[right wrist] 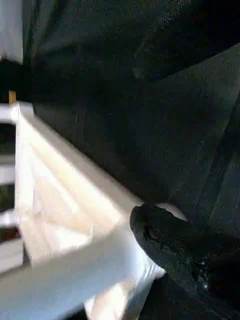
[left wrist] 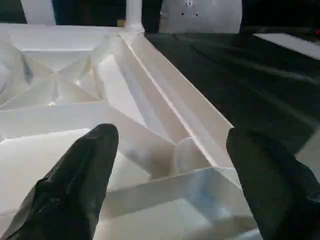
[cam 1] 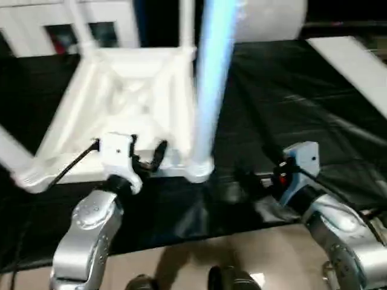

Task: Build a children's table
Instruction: Rotate table base

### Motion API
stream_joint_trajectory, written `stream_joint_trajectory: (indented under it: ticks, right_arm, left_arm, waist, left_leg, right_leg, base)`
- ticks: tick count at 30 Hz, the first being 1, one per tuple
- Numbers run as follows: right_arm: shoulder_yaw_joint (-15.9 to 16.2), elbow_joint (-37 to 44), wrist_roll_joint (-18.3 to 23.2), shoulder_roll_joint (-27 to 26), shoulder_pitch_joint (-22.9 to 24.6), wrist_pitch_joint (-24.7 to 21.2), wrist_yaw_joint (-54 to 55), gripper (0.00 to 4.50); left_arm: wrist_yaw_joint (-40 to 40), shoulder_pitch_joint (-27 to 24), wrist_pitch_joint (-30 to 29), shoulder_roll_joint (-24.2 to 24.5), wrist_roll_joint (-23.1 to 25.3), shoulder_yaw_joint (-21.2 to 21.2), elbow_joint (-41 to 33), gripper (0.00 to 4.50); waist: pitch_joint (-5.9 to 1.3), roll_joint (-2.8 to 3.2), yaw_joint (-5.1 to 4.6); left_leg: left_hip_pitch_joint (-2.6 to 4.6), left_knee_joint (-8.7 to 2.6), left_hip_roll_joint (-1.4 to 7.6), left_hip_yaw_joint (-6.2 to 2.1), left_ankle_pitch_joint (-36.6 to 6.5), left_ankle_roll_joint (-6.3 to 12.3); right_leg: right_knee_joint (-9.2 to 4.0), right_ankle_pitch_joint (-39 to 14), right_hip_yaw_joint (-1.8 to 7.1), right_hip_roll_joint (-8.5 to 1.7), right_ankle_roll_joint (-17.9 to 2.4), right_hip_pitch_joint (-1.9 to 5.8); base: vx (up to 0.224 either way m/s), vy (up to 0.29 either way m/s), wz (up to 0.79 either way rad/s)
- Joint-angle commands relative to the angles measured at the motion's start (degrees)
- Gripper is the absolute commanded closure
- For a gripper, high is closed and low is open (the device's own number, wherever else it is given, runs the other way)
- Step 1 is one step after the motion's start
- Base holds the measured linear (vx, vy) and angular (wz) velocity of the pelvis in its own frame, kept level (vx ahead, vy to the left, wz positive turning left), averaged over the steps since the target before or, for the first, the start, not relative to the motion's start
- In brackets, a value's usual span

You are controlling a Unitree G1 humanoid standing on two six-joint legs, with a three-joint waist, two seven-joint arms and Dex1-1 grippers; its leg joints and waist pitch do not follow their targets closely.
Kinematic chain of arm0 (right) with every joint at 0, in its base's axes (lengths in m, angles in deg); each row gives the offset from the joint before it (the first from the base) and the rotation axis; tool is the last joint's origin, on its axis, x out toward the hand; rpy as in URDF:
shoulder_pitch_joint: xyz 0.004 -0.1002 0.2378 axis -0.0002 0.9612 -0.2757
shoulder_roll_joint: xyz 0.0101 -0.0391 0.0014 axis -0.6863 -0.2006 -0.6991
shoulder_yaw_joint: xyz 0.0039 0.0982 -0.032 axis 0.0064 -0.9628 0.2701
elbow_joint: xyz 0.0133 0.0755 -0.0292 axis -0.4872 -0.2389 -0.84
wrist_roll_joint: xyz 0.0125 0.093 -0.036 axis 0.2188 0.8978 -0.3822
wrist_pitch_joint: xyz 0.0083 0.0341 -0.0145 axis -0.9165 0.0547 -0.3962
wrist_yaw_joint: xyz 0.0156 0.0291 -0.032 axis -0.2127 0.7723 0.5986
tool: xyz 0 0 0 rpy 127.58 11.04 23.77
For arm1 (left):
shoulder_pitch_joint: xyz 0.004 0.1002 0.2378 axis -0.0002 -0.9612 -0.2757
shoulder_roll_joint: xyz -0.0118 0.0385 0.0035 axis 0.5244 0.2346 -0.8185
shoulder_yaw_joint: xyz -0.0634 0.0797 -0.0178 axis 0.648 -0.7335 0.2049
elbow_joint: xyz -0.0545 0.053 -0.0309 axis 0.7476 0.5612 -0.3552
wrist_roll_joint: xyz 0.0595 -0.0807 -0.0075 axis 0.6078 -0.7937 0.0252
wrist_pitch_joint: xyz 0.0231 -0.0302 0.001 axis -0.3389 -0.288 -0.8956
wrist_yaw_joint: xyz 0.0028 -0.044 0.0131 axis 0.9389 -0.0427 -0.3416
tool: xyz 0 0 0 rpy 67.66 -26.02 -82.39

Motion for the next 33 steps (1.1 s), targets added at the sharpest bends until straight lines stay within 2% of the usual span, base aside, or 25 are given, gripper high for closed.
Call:
stream_joint_trajectory:
  ticks: [1,2,3,4,6,7,8,9,10,11,18,19,20,21,22,23,25,26,27,28,29,30,31,32,33]
  right_arm:
    - [0.3,-0.4,-0.9,0.3,0.3,0.5,0.7,0.00]
    - [0.3,-0.3,-0.8,0.1,0.3,0.6,0.9,0.00]
    - [0.2,-0.3,-0.7,0.1,0.4,0.8,1.0,0.00]
    - [0.3,-0.2,-1.1,0.0,0.8,1.2,1.3,0.00]
    - [0.4,-0.1,-1.4,-0.1,1.1,1.5,1.5,0.00]
    - [0.6,0.1,-1.8,-0.4,1.8,1.9,1.8,0.00]
    - [0.8,0.4,-1.8,-0.7,2.2,1.9,1.9,0.00]
    - [0.9,0.7,-2.0,-1.0,2.5,2.0,2.0,0.00]
    - [1.1,0.8,-2.1,-1.4,2.7,2.1,2.2,0.00]
    - [1.3,0.8,-2.1,-1.7,2.9,2.4,2.4,0.00]
    - [2.4,0.3,-2.0,-2.0,2.2,2.7,2.0,0.00]
    - [2.5,0.0,-2.0,-1.7,2.0,2.7,1.4,0.00]
    - [2.4,-0.1,-1.7,-1.7,1.9,2.4,1.0,0.00]
    - [2.3,0.0,-1.4,-1.6,1.8,2.0,0.7,0.00]
    - [2.4,0.1,-1.6,-1.4,1.7,2.0,0.5,0.00]
    - [2.5,0.1,-1.8,-1.3,1.6,2.1,0.4,0.00]
    - [2.6,0.0,-2.2,-1.0,1.6,2.3,0.5,0.00]
    - [2.4,-0.3,-2.4,-0.7,1.6,2.8,0.5,0.00]
    - [2.3,-0.3,-2.4,-0.6,1.7,2.9,0.6,0.00]
    - [1.1,-0.6,-1.5,-1.4,1.9,3.0,1.0,0.00]
    - [0.5,-1.0,-1.2,-1.4,1.9,3.1,0.9,0.00]
    - [0.5,-1.2,-1.5,-0.9,1.9,3.4,0.5,0.00]
    - [0.6,-1.4,-2.1,-0.4,1.8,3.9,0.1,0.00]
    - [0.5,-1.6,-2.4,0.0,1.7,4.3,-0.3,0.00]
    - [0.3,-1.6,-2.3,0.0,1.6,4.1,-0.4,0.00]
  left_arm:
    - [-0.6,-0.7,-0.4,0.0,1.3,-0.5,-0.8,0.63]
    - [-0.7,-1.0,-0.4,-0.2,1.4,-0.3,-1.1,0.63]
    - [-0.8,-1.2,-0.4,-0.4,1.5,-0.2,-1.4,0.63]
    - [-0.9,-1.9,-0.4,-0.5,1.5,-0.1,-2.0,0.63]
    - [-0.7,-2.3,0.0,-0.6,1.4,-0.1,-2.4,0.63]
    - [-1.3,-3.1,0.5,-0.8,1.3,-0.1,-3.4,0.63]
    - [-1.8,-3.4,0.7,-1.2,1.1,0.0,-4.0,0.63]
    - [-2.3,-3.7,0.7,-1.6,0.9,0.2,-4.6,0.63]
    - [-2.9,-3.8,0.8,-1.7,1.3,0.2,-4.9,0.63]
    - [-3.3,-3.9,0.8,-1.8,1.9,0.1,-5.1,0.63]
    - [-2.9,-4.2,0.6,-1.7,2.0,0.2,-5.7,0.63]
    - [-2.8,-4.4,0.4,-1.6,1.7,0.5,-5.8,0.63]
    - [-2.8,-4.4,0.4,-1.6,1.6,0.6,-5.8,0.63]
    - [-2.8,-4.4,0.4,-1.6,1.6,0.7,-5.8,0.63]
    - [-2.9,-4.4,0.3,-1.6,1.4,0.7,-5.8,0.63]
    - [-3.0,-4.4,0.3,-1.6,1.3,0.7,-5.8,0.63]
    - [-3.0,-4.4,0.4,-1.6,1.2,0.7,-5.8,0.63]
    - [-2.9,-4.6,0.5,-1.7,1.2,0.6,-5.8,0.63]
    - [-2.9,-4.6,0.5,-1.7,1.2,0.6,-5.8,0.63]
    - [-2.8,-4.8,0.6,-1.8,1.3,0.4,-5.8,0.63]
    - [-2.8,-5.0,0.6,-1.9,1.4,0.3,-5.8,0.63]
    - [-2.8,-5.0,0.7,-1.9,1.4,0.3,-5.8,0.63]
    - [-2.8,-5.1,0.7,-2.0,1.3,0.3,-5.8,0.63]
    - [-2.8,-5.2,0.6,-2.0,1.3,0.4,-5.9,0.63]
    - [-2.8,-5.2,0.6,-2.0,1.3,0.4,-6.0,0.63]
  waist:
    - [-3.13,-1.68,1.68]
    - [-3.12,-2.01,2.06]
    - [-3.02,-1.45,1.70]
    - [-3.27,-0.69,1.75]
    - [-3.84,0.50,1.34]
    - [-3.90,0.58,1.21]
    - [-3.59,0.75,1.09]
    - [-3.15,1.01,0.78]
    - [-3.15,0.61,0.56]
    - [-3.28,0.83,0.49]
    - [-3.65,0.33,0.55]
    - [-3.62,0.40,0.63]
    - [-3.45,0.43,0.57]
    - [-2.88,-0.15,1.31]
    - [-2.65,0.75,1.47]
    - [-2.44,0.42,0.79]
    - [-2.06,0.64,0.38]
    - [-1.99,0.49,0.46]
    - [-1.86,0.69,0.26]
    - [-2.10,1.77,-0.29]
    - [-2.02,1.66,-0.44]
    - [-2.51,1.61,-0.54]
    - [-2.75,1.67,-0.70]
    - [-3.16,1.68,-0.84]
    - [-3.42,1.25,-0.70]
  left_leg:
    - [-2.16,0.65,-3.44,1.61,-3.8,3.92]
    - [-2.37,-0.07,-3.28,1.26,-2.9,2.60]
    - [-2.83,-1.35,-2.74,0.51,-3.8,2.13]
    - [-2.62,-2.02,-2.26,0.14,-3.8,1.95]
    - [-1.15,-3.79,0.52,-0.74,-5.7,2.10]
    - [-0.99,-4.07,0.89,-0.77,-6.7,2.28]
    - [-0.52,-4.66,1.47,-0.70,-9.5,2.22]
    - [0.21,-5.12,2.00,-0.80,-13.9,1.84]
    - [0.08,-5.23,2.05,-0.91,-14.9,1.62]
    - [-0.09,-5.55,2.20,-1.22,-16.0,1.22]
    - [-0.09,-5.99,2.16,-0.73,-13.0,2.30]
    - [0.21,-6.02,2.14,-0.61,-13.9,2.34]
    - [0.83,-6.19,2.06,-0.61,-17.6,1.81]
    - [-1.83,-6.98,1.05,-2.47,-20.3,2.64]
    - [-2.29,-7.33,0.61,-3.10,-22.2,2.81]
    - [-1.96,-6.50,-0.12,-3.72,-25.0,2.49]
    - [-1.87,-4.73,-1.09,-3.46,-25.5,1.67]
    - [-1.57,-3.72,-1.23,-3.19,-23.6,1.78]
    - [-2.03,-3.84,-0.82,-3.44,-23.3,1.72]
    - [2.74,-4.01,0.81,-2.83,-25.8,0.05]
    - [2.28,-5.90,2.21,-3.98,-28.3,-0.27]
    - [3.08,-7.32,3.43,-4.73,-28.2,1.02]
    - [3.27,-7.63,3.57,-5.02,-26.6,2.19]
    - [3.46,-7.49,3.09,-4.75,-20.8,5.00]
    - [2.43,-6.60,1.90,-3.25,-14.0,7.90]
  right_leg:
    - [-10.31,-47.6,5.81,-7.25,7.0,3.54]
    - [-10.54,-51.7,5.85,-6.50,14.6,3.06]
    - [-10.21,-47.7,4.42,-5.51,15.9,3.17]
    - [-10.20,-44.7,3.55,-5.15,15.5,3.30]
    - [-9.64,-29.6,1.89,-3.63,9.4,3.09]
    - [-9.43,-27.6,1.72,-3.66,7.6,3.16]
    - [-9.51,-27.1,1.57,-3.85,4.2,2.98]
    - [-9.88,-29.1,1.28,-4.07,1.7,2.75]
    - [-9.81,-29.2,1.22,-4.22,1.1,3.05]
    - [-9.47,-28.6,1.29,-4.54,0.3,3.51]
    - [-8.78,-22.7,2.25,-5.51,-2.1,3.87]
    - [-8.62,-23.6,2.24,-5.57,-2.4,3.83]
    - [-8.71,-27.4,2.08,-5.66,-2.1,3.94]
    - [-7.75,-30.9,0.45,-7.08,-1.8,6.23]
    - [-8.16,-34.5,-0.36,-7.42,-1.0,6.79]
    - [-9.01,-41.3,-1.11,-8.21,0.8,6.80]
    - [-10.49,-50.4,-2.60,-9.22,2.0,7.54]
    - [-11.39,-52.5,-3.38,-9.94,2.0,7.75]
    - [-11.12,-50.7,-4.24,-9.84,1.5,8.86]
    - [-11.49,-47.7,-2.67,-7.47,0.7,5.56]
    - [-9.46,-37.3,-2.57,-5.55,-1.5,6.55]
    - [-7.53,-27.2,-1.76,-4.63,-3.7,6.47]
    - [-6.78,-23.2,-1.51,-4.45,-5.0,6.60]
    - [-6.10,-16.6,-0.79,-4.43,-7.6,6.63]
    - [-6.46,-12.6,0.15,-5.18,-10.0,7.66]
  base:
    - [-0.025,-0.118,-0.07]
    - [-0.025,-0.118,-0.07]
    - [-0.032,-0.076,-0.10]
    - [0.000,0.000,0.00]
    - [0.000,0.000,0.00]
    - [0.000,0.000,0.00]
    - [0.000,0.000,0.00]
    - [0.011,0.060,0.05]
    - [0.000,0.000,0.00]
    - [0.018,0.064,0.01]
    - [0.008,0.058,0.00]
    - [0.000,0.000,0.00]
    - [0.000,0.000,0.00]
    - [0.000,0.000,0.00]
    - [0.012,-0.005,0.30]
    - [0.012,-0.005,0.30]
    - [0.049,-0.020,0.52]
    - [0.057,-0.021,0.54]
    - [0.062,-0.007,0.57]
    - [0.068,0.000,0.29]
    - [0.068,0.000,0.29]
    - [0.083,0.010,-0.02]
    - [0.097,0.019,-0.06]
    - [0.097,0.019,-0.06]
    - [0.095,0.011,-0.10]
